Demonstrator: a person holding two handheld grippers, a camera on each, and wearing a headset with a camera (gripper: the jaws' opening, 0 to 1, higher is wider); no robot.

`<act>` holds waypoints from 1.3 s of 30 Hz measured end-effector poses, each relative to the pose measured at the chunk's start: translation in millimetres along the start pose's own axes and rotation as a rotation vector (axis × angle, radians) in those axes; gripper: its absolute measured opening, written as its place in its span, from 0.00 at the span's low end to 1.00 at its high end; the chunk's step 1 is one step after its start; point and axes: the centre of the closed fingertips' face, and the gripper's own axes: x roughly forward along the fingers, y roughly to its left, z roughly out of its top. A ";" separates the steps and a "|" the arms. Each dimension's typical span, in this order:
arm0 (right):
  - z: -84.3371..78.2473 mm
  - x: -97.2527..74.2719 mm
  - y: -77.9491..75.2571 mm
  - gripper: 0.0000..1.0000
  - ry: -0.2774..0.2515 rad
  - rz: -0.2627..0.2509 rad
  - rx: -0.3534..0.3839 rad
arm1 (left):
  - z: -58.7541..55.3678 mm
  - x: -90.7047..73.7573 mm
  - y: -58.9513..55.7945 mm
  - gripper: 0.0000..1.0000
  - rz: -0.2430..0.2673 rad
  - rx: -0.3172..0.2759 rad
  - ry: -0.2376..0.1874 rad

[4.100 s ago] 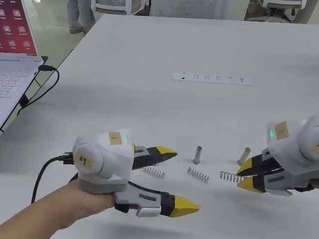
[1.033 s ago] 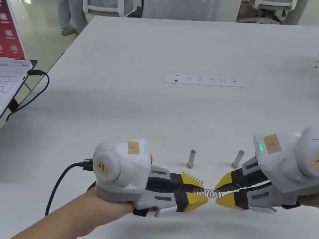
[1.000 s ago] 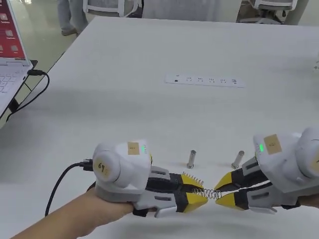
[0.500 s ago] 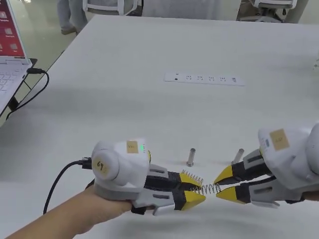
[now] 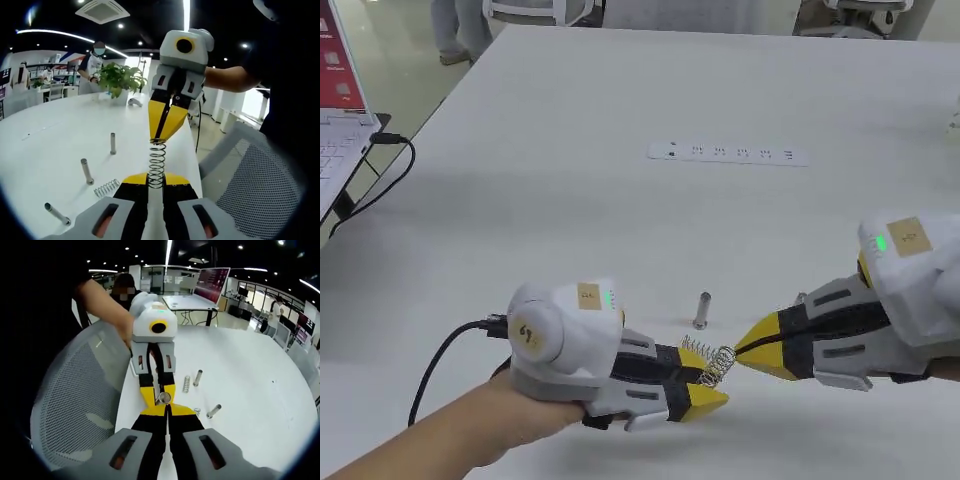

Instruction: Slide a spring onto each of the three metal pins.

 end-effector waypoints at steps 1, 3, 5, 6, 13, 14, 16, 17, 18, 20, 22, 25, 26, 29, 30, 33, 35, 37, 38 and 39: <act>-3.8 2.6 0.3 0.00 0.010 0.002 0.005 | 3.6 0.2 -0.2 0.02 0.000 0.003 -0.019; -4.2 4.7 1.2 0.00 -0.001 -0.004 0.005 | 6.6 0.7 0.0 0.02 0.000 0.002 -0.029; -1.9 4.8 2.4 0.00 -0.020 -0.001 0.022 | 8.1 0.2 0.2 0.02 -0.001 -0.003 -0.034; -2.4 5.6 1.9 0.00 -0.019 -0.005 0.020 | 6.5 0.0 0.4 0.02 0.000 0.001 -0.027; -3.3 5.4 1.8 0.00 -0.034 0.007 0.052 | 4.4 0.6 0.1 0.02 -0.004 0.003 -0.023; -2.4 4.8 1.4 0.00 -0.041 0.006 0.060 | 4.2 0.4 0.3 0.02 -0.003 0.001 -0.023; 1.8 4.2 3.2 0.04 -0.066 0.015 0.088 | 4.9 0.0 1.3 0.02 -0.001 0.001 -0.029; 3.3 3.9 3.2 0.05 -0.072 0.010 0.092 | 5.3 0.0 1.1 0.02 -0.002 -0.002 -0.030; 3.2 3.7 3.3 0.05 -0.069 0.009 0.086 | 5.6 0.3 0.7 0.02 -0.002 0.000 -0.031; 4.1 3.9 3.7 0.05 -0.067 0.005 0.080 | 5.8 0.8 0.8 0.02 -0.002 0.002 -0.030; 6.8 3.9 5.2 0.05 -0.075 0.007 0.083 | 6.3 1.5 0.1 0.02 -0.003 0.001 -0.031; 8.9 4.6 7.1 0.07 -0.083 0.010 0.091 | 6.0 1.5 -0.5 0.02 -0.006 0.004 -0.030; 9.8 5.0 7.5 0.08 -0.088 0.010 0.095 | 5.9 1.5 -1.1 0.02 -0.007 0.006 -0.029; 14.5 6.1 8.7 0.09 -0.113 0.018 0.116 | 6.5 2.6 -4.0 0.02 -0.015 0.010 -0.028; 14.9 6.5 9.1 0.09 -0.113 0.018 0.115 | 6.9 2.7 -4.2 0.02 -0.015 0.012 -0.028; 16.6 6.4 8.0 0.09 -0.124 0.013 0.114 | 7.6 2.5 -3.6 0.02 -0.014 0.009 -0.033; 17.3 6.4 8.6 0.09 -0.129 0.012 0.113 | 8.4 1.9 -4.2 0.02 -0.016 0.015 -0.030; 18.1 6.8 8.5 0.09 -0.137 0.010 0.115 | 8.9 1.9 -4.6 0.02 -0.018 0.017 -0.030; 18.8 7.1 8.7 0.09 -0.145 0.011 0.126 | 8.9 2.0 -4.7 0.02 -0.019 0.018 -0.030; 19.2 7.2 8.8 0.09 -0.150 0.012 0.131 | 9.0 2.2 -4.9 0.02 -0.020 0.018 -0.031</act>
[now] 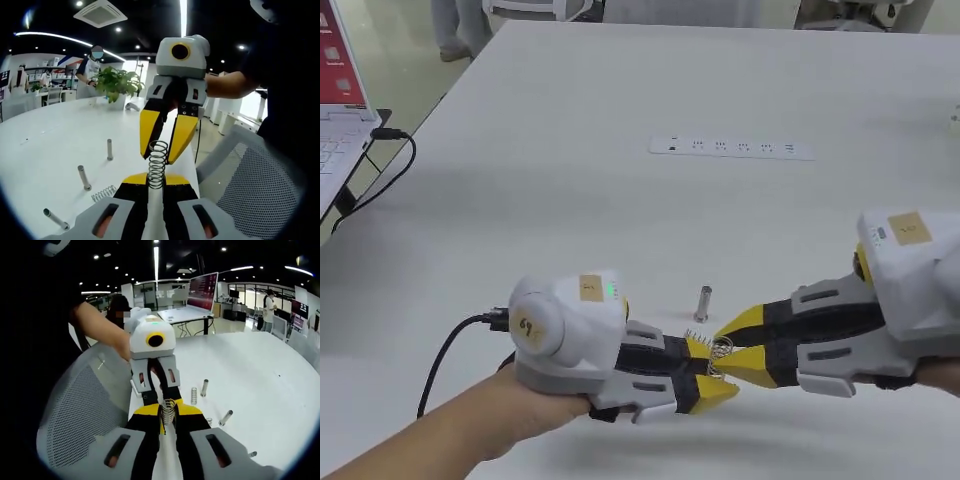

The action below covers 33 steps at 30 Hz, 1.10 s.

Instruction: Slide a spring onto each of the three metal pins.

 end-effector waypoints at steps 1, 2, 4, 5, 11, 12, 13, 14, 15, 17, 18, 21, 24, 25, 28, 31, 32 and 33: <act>0.5 0.1 0.0 0.09 -0.007 -0.001 0.004 | 0.3 0.1 -0.3 0.02 -0.001 -0.001 -0.002; 1.2 0.0 -0.2 0.09 -0.018 -0.003 0.008 | 0.6 0.2 -0.3 0.02 0.000 -0.003 -0.003; 1.7 0.4 0.1 0.09 -0.029 -0.005 0.022 | 1.2 0.1 -0.4 0.02 0.000 0.001 -0.003; 0.9 0.6 0.0 0.09 -0.028 -0.007 0.021 | 0.4 -0.2 -0.6 0.02 0.000 0.003 0.002; 3.7 0.3 -0.6 0.08 -0.072 -0.041 -0.004 | 1.9 -4.6 3.6 0.02 0.023 -0.022 -0.012; 4.9 0.2 -0.5 0.08 -0.079 -0.047 -0.008 | 2.5 -5.1 4.4 0.02 0.026 -0.024 -0.016; 5.8 0.4 -0.7 0.08 -0.082 -0.052 -0.014 | 2.7 -5.2 4.9 0.02 0.029 -0.021 -0.018; 6.3 0.6 -0.8 0.08 -0.081 -0.056 -0.022 | 2.8 -5.3 5.3 0.02 0.031 -0.022 -0.017; 7.2 1.1 -0.5 0.08 -0.081 -0.057 -0.024 | 3.0 -5.6 5.7 0.02 0.034 -0.022 -0.018; 7.8 1.6 -0.9 0.08 -0.077 -0.059 -0.037 | 3.6 -5.9 6.0 0.02 0.038 -0.022 -0.018; 7.7 1.7 -1.1 0.08 -0.076 -0.059 -0.038 | 3.5 -6.0 6.1 0.03 0.040 -0.024 -0.018; 8.5 1.3 -2.2 0.07 -0.076 -0.060 -0.035 | 4.4 -6.6 7.2 0.03 0.047 -0.022 -0.024; 9.3 1.1 -3.6 0.07 -0.077 -0.065 -0.038 | 5.2 -7.3 8.6 0.03 0.056 -0.019 -0.028; 9.7 1.1 -3.8 0.07 -0.078 -0.066 -0.037 | 5.5 -7.6 9.7 0.03 0.062 -0.016 -0.028; 11.3 1.4 -5.7 0.07 -0.075 -0.073 -0.041 | 6.0 -8.4 11.5 0.03 0.071 -0.016 -0.029; 11.8 1.2 -7.5 0.07 -0.074 -0.080 -0.044 | 7.2 -9.3 13.4 0.05 0.084 -0.019 -0.035; 12.1 1.1 -8.9 0.07 -0.075 -0.086 -0.043 | 7.5 -9.8 13.7 0.06 0.088 -0.019 -0.036; 12.3 0.8 -9.6 0.07 -0.075 -0.091 -0.042 | 7.5 -10.2 14.2 0.08 0.092 -0.015 -0.036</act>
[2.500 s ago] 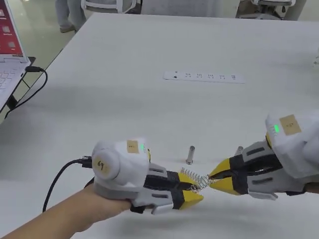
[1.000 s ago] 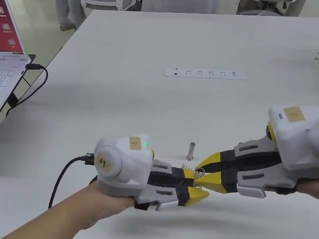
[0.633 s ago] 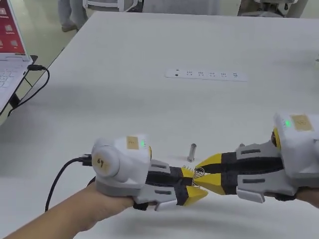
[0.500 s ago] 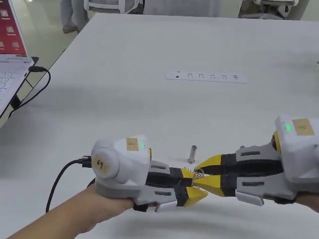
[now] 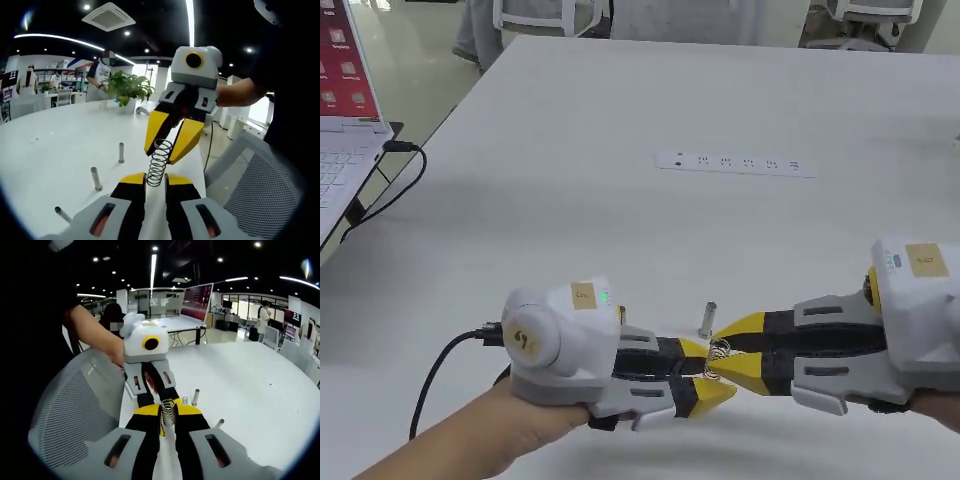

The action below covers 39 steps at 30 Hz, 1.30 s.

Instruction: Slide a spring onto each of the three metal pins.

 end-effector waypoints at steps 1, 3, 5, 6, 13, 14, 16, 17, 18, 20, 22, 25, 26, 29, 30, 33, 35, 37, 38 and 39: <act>0.1 -0.1 -0.1 0.08 0.000 0.000 0.000 | -0.8 -0.6 0.2 0.09 0.003 0.003 0.004; 0.4 -0.6 -0.5 0.08 0.000 -0.002 0.001 | -2.6 -1.9 1.8 0.11 0.013 0.010 0.012; -0.2 -0.8 -1.1 0.08 0.005 -0.006 -0.002 | -4.3 -3.3 3.7 0.13 0.023 0.008 0.017; -0.2 -0.8 -1.4 0.08 0.005 -0.008 -0.002 | -4.8 -3.9 4.7 0.14 0.029 0.006 0.016; -5.6 -1.4 -2.7 0.08 0.020 -0.018 -0.006 | -13.1 -10.7 8.6 0.27 0.055 0.018 0.043; -6.2 -1.8 -3.1 0.08 0.020 -0.020 -0.005 | -14.1 -13.0 10.4 0.29 0.064 0.018 0.044; -7.1 -2.3 -3.8 0.08 0.022 -0.024 -0.005 | -17.9 -16.6 12.8 0.30 0.075 0.022 0.053; -8.0 -2.6 -4.4 0.08 0.025 -0.028 -0.007 | -20.6 -18.6 14.0 0.31 0.081 0.020 0.062; -8.3 -2.8 -4.6 0.08 0.027 -0.030 -0.009 | -24.0 -21.9 15.5 0.32 0.089 0.016 0.069; -9.4 -3.3 -4.7 0.08 0.031 -0.030 -0.010 | -27.4 -27.7 17.9 0.35 0.103 0.004 0.067; -10.1 -3.9 -5.4 0.08 0.032 -0.034 -0.016 | -29.6 -32.1 19.4 0.40 0.112 -0.011 0.064; -10.7 -4.6 -7.3 0.08 0.031 -0.040 -0.014 | -36.4 -40.8 24.6 0.47 0.136 -0.029 0.077; -10.8 -4.8 -7.8 0.08 0.031 -0.042 -0.012 | -37.6 -43.3 25.8 0.48 0.143 -0.025 0.080; -13.1 -5.3 -10.5 0.08 0.034 -0.046 -0.014 | -38.6 -53.3 30.7 0.50 0.166 -0.042 0.073; -13.7 -5.3 -10.7 0.08 0.036 -0.047 -0.016 | -38.7 -55.1 32.1 0.51 0.170 -0.044 0.073; -15.5 -5.6 -11.5 0.08 0.041 -0.052 -0.025 | -36.3 -62.0 37.3 0.54 0.195 -0.052 0.066; -16.7 -6.5 -13.2 0.08 0.039 -0.056 -0.022 | -33.3 -67.4 39.6 0.56 0.212 -0.051 0.055; -17.8 -7.9 -15.1 0.08 0.038 -0.061 -0.022 | -31.3 -73.9 40.4 0.56 0.220 -0.046 0.052; -19.2 -8.9 -17.2 0.08 0.038 -0.065 -0.022 | -32.0 -77.1 42.4 0.57 0.229 -0.040 0.058; -20.6 -10.1 -19.3 0.08 0.037 -0.068 -0.019 | -34.3 -81.0 45.0 0.58 0.237 -0.031 0.070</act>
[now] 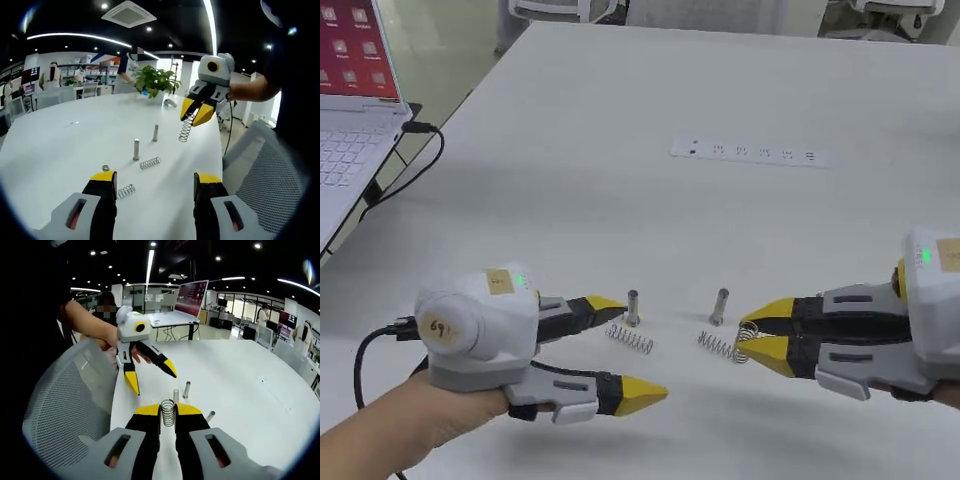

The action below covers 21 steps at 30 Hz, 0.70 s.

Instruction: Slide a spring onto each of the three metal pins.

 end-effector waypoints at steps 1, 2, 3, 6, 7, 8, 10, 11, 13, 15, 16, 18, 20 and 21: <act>-0.9 -0.2 -1.2 0.08 0.001 -0.003 0.002 | -1.9 -2.4 3.0 0.60 0.007 0.006 0.009; -1.7 -0.6 -2.4 0.08 0.002 -0.008 0.001 | -3.7 -4.8 6.0 0.62 0.014 0.009 0.017; -2.0 -1.7 -3.0 0.08 0.003 -0.013 0.002 | -5.3 -8.2 10.8 0.65 0.026 0.010 0.025; -3.2 -5.2 -5.5 0.08 -0.001 -0.024 0.011 | -5.6 -16.5 22.1 0.72 0.063 0.013 0.023; -3.8 -6.2 -6.1 0.08 -0.001 -0.027 0.012 | -5.4 -18.4 24.5 0.74 0.070 0.007 0.019; -4.9 -7.4 -7.1 0.08 0.000 -0.032 0.013 | -5.2 -20.8 27.4 0.75 0.079 0.002 0.014; -5.1 -9.2 -6.5 0.08 0.001 -0.037 0.016 | -6.8 -23.3 30.8 0.79 0.095 0.008 0.017; -6.4 -10.0 -7.5 0.08 0.002 -0.040 0.018 | -7.8 -23.9 31.8 0.81 0.101 0.009 0.019; -8.5 -11.7 -8.9 0.08 0.003 -0.047 0.025 | -10.3 -25.2 34.0 0.86 0.110 0.005 0.023; -9.7 -13.1 -9.0 0.08 0.005 -0.053 0.026 | -11.4 -26.3 35.1 0.93 0.115 0.000 0.021; -10.2 -13.7 -9.3 0.08 0.005 -0.055 0.028 | -12.0 -26.8 35.4 0.95 0.116 -0.003 0.021; -10.3 -15.2 -9.0 0.08 0.006 -0.061 0.032 | -14.0 -27.8 36.1 0.98 0.117 -0.009 0.026; -10.2 -16.9 -9.6 0.08 0.004 -0.069 0.035 | -15.0 -28.9 36.8 0.98 0.119 -0.007 0.030; -10.1 -17.7 -9.7 0.08 0.003 -0.072 0.037 | -14.7 -30.0 37.2 0.98 0.120 -0.004 0.027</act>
